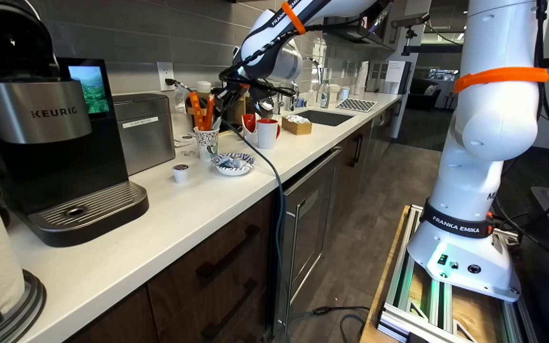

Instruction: Move the silver spoon and one orange packet to the mug on the right.

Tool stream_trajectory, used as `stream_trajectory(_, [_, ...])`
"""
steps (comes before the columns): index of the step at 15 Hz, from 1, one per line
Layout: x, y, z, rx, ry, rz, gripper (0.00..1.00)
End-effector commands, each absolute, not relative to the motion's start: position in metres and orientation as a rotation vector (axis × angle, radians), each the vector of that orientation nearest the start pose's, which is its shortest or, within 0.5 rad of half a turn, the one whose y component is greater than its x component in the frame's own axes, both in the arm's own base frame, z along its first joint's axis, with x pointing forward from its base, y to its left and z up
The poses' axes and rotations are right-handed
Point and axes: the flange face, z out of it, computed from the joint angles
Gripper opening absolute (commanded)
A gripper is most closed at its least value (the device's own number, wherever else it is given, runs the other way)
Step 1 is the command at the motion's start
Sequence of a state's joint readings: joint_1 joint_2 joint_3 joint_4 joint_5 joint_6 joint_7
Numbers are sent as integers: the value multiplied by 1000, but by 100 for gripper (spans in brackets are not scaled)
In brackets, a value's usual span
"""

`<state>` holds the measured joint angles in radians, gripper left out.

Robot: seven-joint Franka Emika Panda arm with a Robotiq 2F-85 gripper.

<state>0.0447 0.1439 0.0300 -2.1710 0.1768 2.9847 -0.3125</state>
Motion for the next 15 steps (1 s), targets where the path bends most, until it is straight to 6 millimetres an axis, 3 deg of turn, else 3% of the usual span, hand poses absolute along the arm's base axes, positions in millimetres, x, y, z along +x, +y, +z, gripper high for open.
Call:
stream_trajectory(1, [595, 38, 418, -2924, -309, -1083, 1])
stream_trajectory(9, [581, 17, 473, -3026, -373, -1146, 1])
stream_trajectory(15, [558, 34, 512, -3004, -389, -1005, 1])
